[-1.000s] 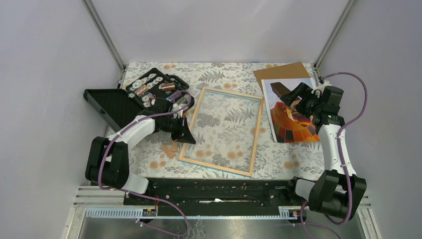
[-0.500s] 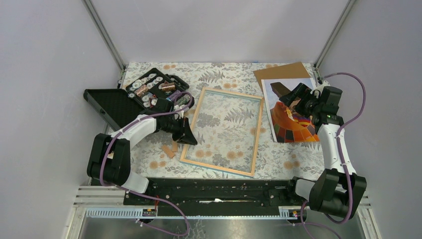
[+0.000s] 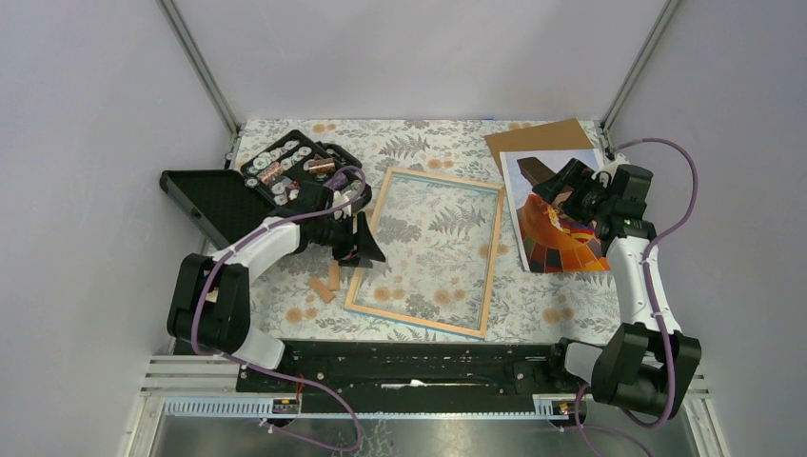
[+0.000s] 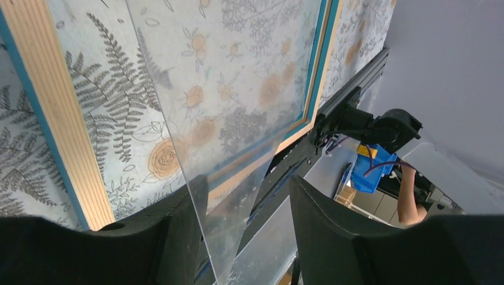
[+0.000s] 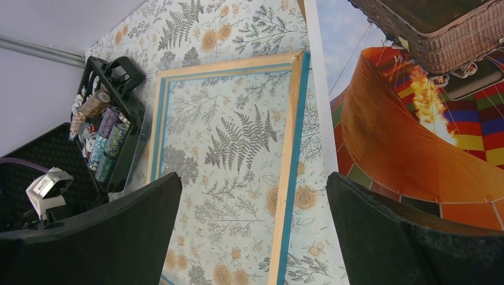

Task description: Put the photo into the frame

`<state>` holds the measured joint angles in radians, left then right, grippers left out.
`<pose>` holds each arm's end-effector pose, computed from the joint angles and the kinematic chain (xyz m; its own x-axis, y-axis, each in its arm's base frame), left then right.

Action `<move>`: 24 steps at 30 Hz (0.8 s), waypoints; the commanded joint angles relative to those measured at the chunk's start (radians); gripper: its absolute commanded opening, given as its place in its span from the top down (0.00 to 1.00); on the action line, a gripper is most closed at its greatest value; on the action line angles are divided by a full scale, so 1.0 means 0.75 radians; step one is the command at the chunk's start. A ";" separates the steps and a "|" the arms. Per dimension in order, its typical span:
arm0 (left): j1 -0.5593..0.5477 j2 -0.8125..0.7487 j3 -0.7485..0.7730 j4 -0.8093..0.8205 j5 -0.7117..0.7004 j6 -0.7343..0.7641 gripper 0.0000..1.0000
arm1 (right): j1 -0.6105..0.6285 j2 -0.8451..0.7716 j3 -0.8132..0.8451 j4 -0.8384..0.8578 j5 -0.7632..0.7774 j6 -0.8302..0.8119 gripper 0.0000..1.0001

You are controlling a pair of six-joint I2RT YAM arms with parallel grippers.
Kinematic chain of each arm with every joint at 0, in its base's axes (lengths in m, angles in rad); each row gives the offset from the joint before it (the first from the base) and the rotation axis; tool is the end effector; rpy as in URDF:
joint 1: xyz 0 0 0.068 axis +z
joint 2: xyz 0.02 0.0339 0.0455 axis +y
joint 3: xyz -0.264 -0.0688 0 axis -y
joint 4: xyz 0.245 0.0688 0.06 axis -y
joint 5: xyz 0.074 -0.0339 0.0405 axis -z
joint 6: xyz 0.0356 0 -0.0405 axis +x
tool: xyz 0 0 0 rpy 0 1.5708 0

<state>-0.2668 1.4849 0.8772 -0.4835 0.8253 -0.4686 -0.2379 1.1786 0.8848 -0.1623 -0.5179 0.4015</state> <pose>0.2613 -0.0985 0.1988 -0.9920 -0.0465 -0.1173 0.0648 0.6097 -0.7900 0.2619 -0.0454 0.2977 -0.4828 0.4665 -0.7412 -0.0418 0.8331 0.5516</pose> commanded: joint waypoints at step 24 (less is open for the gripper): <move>0.008 0.151 0.151 -0.030 -0.020 0.004 1.00 | 0.027 0.002 0.007 0.044 -0.012 -0.006 0.00</move>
<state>-0.2646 1.5959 0.9363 -0.4732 0.7567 -0.5076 -0.2287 1.1786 0.8848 -0.1627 -0.5171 0.4007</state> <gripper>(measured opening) 0.015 0.994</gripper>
